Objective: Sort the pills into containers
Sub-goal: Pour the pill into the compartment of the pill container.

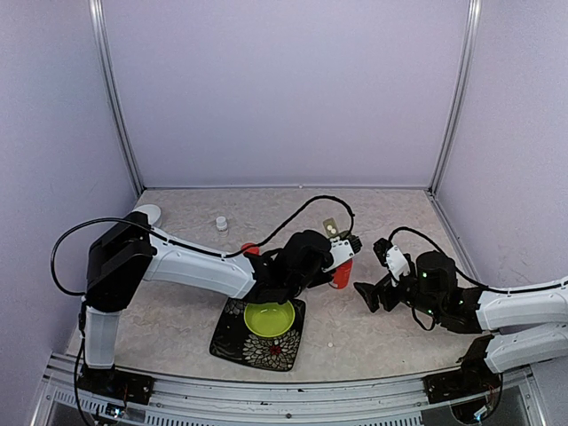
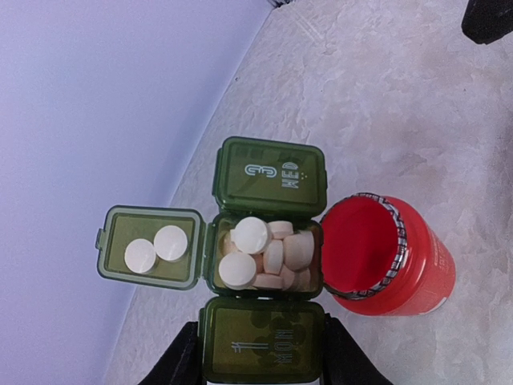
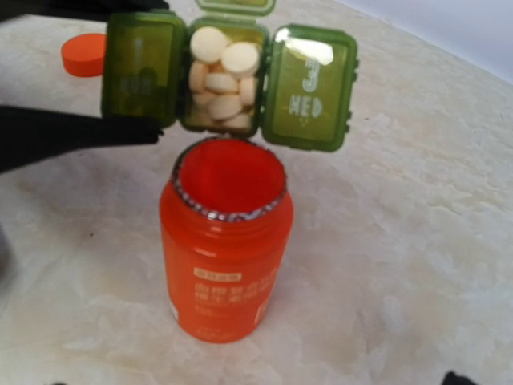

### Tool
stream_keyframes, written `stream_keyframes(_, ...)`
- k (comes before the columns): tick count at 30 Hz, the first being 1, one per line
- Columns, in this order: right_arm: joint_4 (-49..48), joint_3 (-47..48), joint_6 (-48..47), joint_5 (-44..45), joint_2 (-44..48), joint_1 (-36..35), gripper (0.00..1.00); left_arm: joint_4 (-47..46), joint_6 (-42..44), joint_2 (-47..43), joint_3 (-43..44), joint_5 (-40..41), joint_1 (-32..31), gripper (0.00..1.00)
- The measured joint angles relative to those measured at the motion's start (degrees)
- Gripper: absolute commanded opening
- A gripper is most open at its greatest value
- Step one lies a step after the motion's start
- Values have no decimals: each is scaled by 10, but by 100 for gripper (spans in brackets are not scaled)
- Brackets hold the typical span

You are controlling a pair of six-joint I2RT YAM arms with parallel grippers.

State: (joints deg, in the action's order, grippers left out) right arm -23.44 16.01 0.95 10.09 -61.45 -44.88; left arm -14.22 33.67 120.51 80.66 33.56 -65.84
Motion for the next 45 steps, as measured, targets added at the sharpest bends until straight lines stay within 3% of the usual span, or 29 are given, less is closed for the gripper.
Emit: stream_keyframes(45, 0, 0, 0, 0, -3, 0, 100, -44, 22, 10, -18, 27, -9, 30)
